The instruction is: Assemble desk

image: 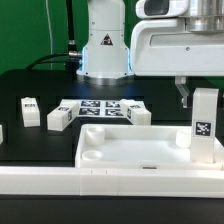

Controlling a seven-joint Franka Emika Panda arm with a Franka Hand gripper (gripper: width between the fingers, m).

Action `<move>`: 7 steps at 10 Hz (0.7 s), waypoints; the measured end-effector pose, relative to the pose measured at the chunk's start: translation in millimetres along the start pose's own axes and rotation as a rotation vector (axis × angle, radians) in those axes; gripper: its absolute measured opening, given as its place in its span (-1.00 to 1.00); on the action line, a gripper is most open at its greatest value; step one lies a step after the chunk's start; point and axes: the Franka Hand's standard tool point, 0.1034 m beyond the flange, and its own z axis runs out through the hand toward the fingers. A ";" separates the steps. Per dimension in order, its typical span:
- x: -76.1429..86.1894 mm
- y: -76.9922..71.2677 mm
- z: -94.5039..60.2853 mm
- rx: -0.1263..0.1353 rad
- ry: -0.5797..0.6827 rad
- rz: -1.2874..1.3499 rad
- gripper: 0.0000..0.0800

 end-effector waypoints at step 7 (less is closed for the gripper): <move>-3.5 -0.4 1.7 -0.005 -0.021 0.303 0.14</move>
Offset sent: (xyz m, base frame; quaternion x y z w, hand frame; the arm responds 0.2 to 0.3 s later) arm -0.0018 0.0032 0.0013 -0.0203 -0.0493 0.2428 0.9686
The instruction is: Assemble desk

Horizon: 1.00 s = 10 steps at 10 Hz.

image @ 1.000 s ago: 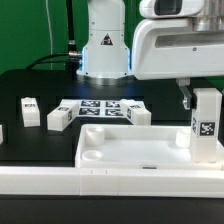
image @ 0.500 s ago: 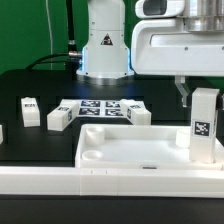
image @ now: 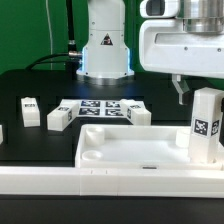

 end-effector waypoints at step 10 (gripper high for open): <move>-4.4 -0.1 1.7 -0.028 -0.026 -0.911 0.62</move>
Offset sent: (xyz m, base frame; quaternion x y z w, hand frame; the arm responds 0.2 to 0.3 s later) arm 0.0000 0.0004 0.0023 -0.0146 -0.0036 -0.2603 0.9654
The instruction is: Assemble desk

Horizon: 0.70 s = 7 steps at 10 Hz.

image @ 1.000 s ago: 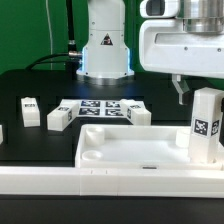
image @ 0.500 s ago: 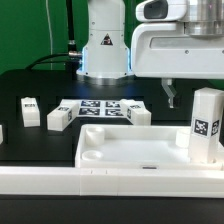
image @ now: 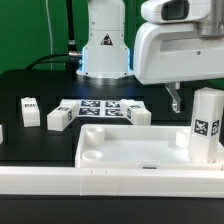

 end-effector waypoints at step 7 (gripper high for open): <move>1.3 5.8 -3.0 -0.045 -0.008 -0.350 0.02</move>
Offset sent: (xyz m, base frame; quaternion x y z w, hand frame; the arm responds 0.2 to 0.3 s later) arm -0.0016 0.0011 0.0074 -0.0265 0.0147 -0.1922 0.9809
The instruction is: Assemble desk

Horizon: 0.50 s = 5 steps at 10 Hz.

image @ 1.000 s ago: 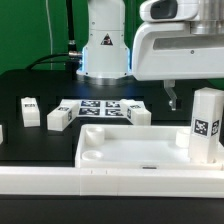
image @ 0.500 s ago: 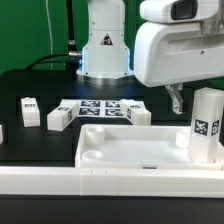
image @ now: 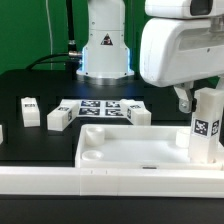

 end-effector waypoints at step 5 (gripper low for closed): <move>0.1 0.4 0.3 0.014 0.010 0.168 -0.28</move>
Offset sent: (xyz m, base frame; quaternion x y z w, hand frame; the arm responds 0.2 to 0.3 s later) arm 0.0000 0.0000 0.0000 0.0000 0.0000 0.0650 0.9979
